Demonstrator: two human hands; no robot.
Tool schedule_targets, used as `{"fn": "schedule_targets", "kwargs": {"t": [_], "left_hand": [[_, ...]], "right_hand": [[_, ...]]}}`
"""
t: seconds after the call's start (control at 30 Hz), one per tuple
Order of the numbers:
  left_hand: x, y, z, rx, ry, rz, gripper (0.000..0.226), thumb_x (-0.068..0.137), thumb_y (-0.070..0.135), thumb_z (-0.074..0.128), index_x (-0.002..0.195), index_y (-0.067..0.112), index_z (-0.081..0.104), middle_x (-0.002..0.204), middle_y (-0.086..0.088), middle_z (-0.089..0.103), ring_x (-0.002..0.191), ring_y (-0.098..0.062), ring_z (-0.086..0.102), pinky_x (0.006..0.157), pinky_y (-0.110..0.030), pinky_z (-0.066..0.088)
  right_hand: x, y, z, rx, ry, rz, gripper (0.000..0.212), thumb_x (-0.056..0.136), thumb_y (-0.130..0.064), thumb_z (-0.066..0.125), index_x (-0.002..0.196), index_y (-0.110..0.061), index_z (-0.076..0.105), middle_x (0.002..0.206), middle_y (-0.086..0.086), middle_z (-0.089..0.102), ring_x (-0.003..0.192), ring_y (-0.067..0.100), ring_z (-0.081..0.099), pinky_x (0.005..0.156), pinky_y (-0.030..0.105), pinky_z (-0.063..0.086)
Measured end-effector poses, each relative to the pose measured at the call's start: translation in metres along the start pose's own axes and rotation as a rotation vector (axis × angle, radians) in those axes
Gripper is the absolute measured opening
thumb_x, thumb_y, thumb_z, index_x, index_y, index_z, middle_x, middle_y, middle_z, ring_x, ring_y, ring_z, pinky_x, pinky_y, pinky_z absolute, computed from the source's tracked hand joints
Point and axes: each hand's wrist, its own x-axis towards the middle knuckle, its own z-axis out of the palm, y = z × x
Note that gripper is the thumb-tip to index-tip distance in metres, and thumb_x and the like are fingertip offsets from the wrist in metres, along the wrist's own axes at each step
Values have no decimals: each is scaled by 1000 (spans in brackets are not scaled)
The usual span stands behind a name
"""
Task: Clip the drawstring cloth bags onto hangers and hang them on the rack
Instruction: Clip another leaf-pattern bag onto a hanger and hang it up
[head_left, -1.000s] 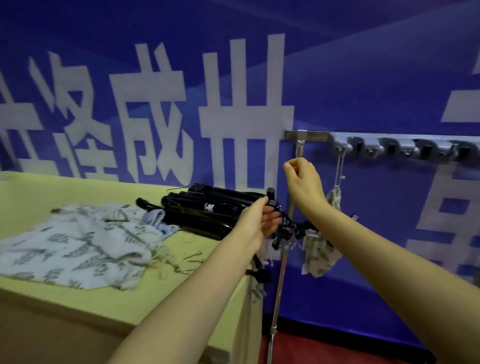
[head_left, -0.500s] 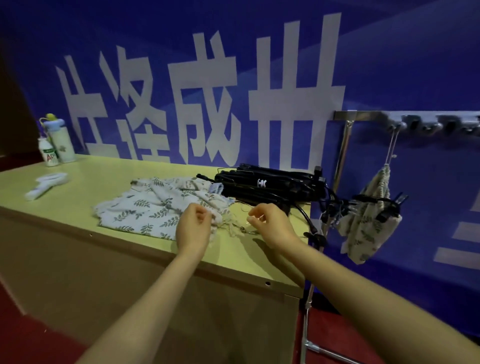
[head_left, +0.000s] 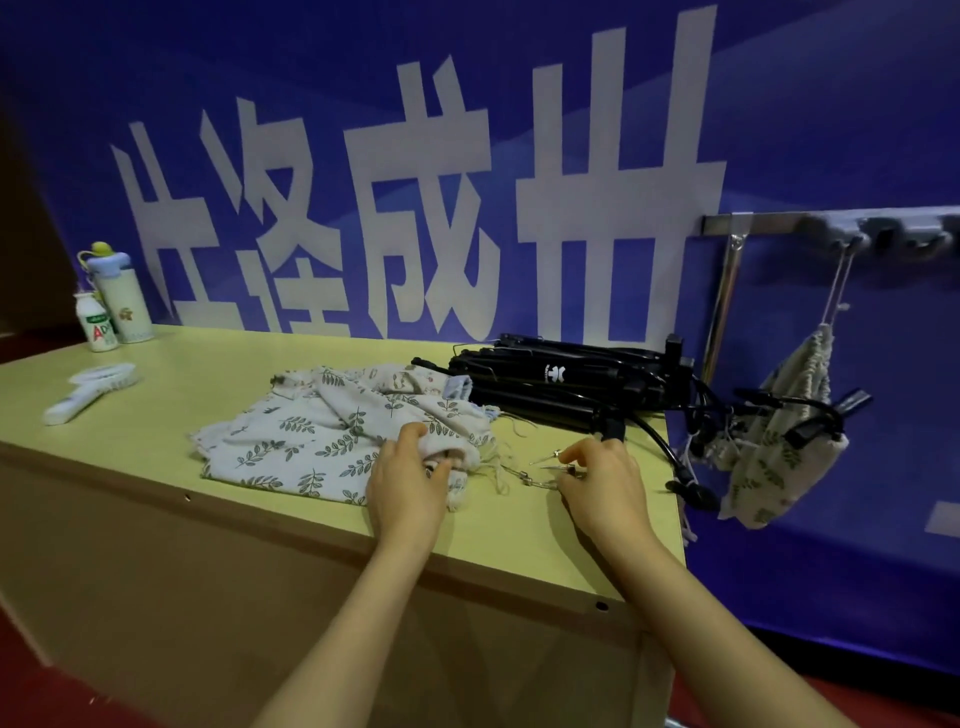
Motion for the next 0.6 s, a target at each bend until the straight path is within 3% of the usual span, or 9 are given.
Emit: {"fn": "schedule_targets", "kwargs": {"t": [0.17,0.33,0.43,0.5,0.6], "left_hand": [[-6,-2,1,-8,75,12,5,89,19,60,92,19,57,96,-1,62,82,-22,59,62,-32,46],[-10,0,-3,-26,141,-13,6,92,18,55,86,18,56,87,0,59,80,-23,56,61,-31,39],[-10,1,-7,-132,170,-43,4,91,17,53,87,16,54,91,0,51,93,-26,53,78,-37,43],[-10,2,-9,-100,198,-20,11,86,18,54,97,15,56,106,-3,49,108,-24,44,95,-37,34],[-8,15,-8,-46,118,171,31,82,36,61,109,22,55,122,2,43,122,-19,33,104,-34,25]], "right_hand": [[-2,-1,-1,-94,23,-1,18,90,-16,58,107,-12,64,116,10,56,108,27,51,90,33,43],[-4,-2,1,-137,4,6,15,91,-10,55,99,-9,68,111,13,60,103,29,54,86,36,47],[-2,-3,2,-195,-18,10,19,91,-6,51,102,-6,66,110,14,59,101,30,55,84,35,47],[-2,-5,2,-178,-8,17,19,92,-6,45,102,-4,61,104,14,62,95,30,57,74,36,45],[-5,-8,-2,-11,39,33,14,97,-13,39,102,-8,51,90,10,63,84,29,58,65,35,43]]}}
